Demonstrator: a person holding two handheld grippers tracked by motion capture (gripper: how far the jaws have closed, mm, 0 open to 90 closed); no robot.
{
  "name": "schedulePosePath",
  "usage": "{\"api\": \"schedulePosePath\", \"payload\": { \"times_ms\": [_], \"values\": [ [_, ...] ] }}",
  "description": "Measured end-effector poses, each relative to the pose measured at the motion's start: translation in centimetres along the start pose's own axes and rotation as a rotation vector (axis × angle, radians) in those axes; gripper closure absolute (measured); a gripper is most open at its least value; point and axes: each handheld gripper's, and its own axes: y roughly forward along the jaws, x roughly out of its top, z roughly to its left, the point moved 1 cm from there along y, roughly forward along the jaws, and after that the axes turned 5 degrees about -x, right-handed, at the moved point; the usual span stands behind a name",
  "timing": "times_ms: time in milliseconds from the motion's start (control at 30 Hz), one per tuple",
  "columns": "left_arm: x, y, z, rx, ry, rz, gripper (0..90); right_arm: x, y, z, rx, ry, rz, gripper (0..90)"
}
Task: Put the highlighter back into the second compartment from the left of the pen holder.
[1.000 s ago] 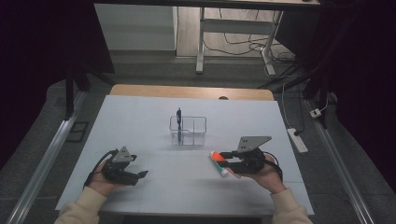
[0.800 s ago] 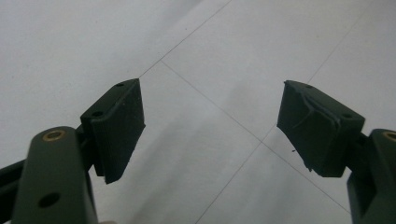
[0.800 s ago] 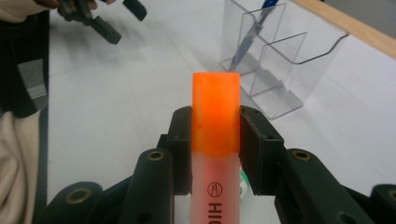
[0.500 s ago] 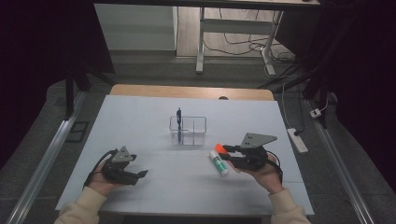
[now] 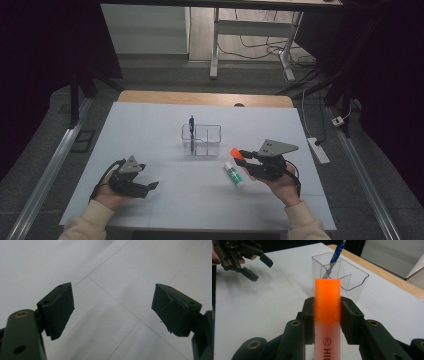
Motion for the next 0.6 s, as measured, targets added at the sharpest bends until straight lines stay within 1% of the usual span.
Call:
{"api": "schedulePosePath", "payload": {
  "times_ms": [133,167,233,300,367,533,600],
  "values": [
    [0.0,0.0,0.0,-0.001,-0.001,0.000,17.5,0.3,0.1,0.1,-0.014,-0.004,-0.017,66.6],
    [0.0,0.0,0.0,-0.001,-0.001,0.000,17.4,0.4,0.2,0.2,-0.010,0.000,-0.027,66.6],
    [0.0,0.0,0.0,-0.002,-0.002,-0.001,17.3,0.5,0.2,0.2,-0.019,-0.002,-0.026,66.6],
    [0.0,0.0,0.0,-0.002,-0.002,-0.001,17.2,0.8,0.2,0.2,-0.021,0.002,-0.046,66.6],
    [0.0,0.1,0.0,-0.002,-0.002,-0.001,17.1,1.1,0.3,0.2,-0.022,0.005,-0.056,66.6],
    [0.0,0.1,0.0,-0.002,-0.006,-0.003,17.1,1.6,0.5,0.2,-0.043,-0.001,-0.075,66.6],
    [0.0,0.1,0.1,0.000,-0.006,-0.004,17.2,1.8,0.6,0.2,-0.052,0.009,-0.093,66.6]
  ]
}}
